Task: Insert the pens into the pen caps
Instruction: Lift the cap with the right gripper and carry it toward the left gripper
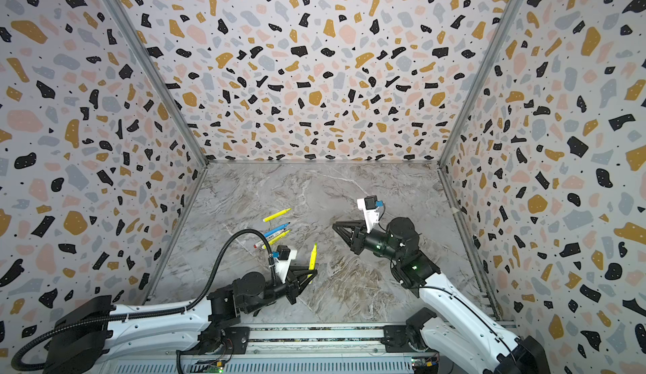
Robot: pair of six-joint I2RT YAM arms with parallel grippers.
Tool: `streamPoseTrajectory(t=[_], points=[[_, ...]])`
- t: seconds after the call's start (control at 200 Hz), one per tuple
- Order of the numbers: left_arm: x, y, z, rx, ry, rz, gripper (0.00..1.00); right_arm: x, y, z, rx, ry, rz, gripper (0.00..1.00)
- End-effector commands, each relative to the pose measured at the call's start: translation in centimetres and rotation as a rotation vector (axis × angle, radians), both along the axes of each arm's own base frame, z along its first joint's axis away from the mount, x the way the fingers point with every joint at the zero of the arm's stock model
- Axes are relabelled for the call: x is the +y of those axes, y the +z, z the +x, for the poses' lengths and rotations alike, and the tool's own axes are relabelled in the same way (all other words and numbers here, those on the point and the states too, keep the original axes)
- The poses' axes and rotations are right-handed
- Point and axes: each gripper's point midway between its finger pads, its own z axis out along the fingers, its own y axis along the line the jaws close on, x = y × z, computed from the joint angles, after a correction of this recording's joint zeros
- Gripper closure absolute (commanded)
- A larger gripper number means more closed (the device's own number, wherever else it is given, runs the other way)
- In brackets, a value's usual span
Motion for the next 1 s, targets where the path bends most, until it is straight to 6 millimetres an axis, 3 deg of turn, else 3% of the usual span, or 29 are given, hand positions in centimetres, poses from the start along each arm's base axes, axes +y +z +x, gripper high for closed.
streamPoseTrajectory(t=[0.0, 0.37, 0.996], points=[[-1.3, 4.9, -0.3, -0.053, -0.007, -0.166, 0.93, 0.4, 4.0, -1.6, -0.075, 0.07, 0.165, 0.87], [-2.0, 5.9, -1.6, -0.055, -0.016, -0.222, 0.93, 1.7, 5.5, -3.3, -0.11, 0.118, 0.272, 0.87], [-1.4, 7.5, -1.8, -0.089, -0.01, -0.234, 0.93, 3.3, 5.4, -3.9, -0.082, 0.172, 0.33, 0.87]])
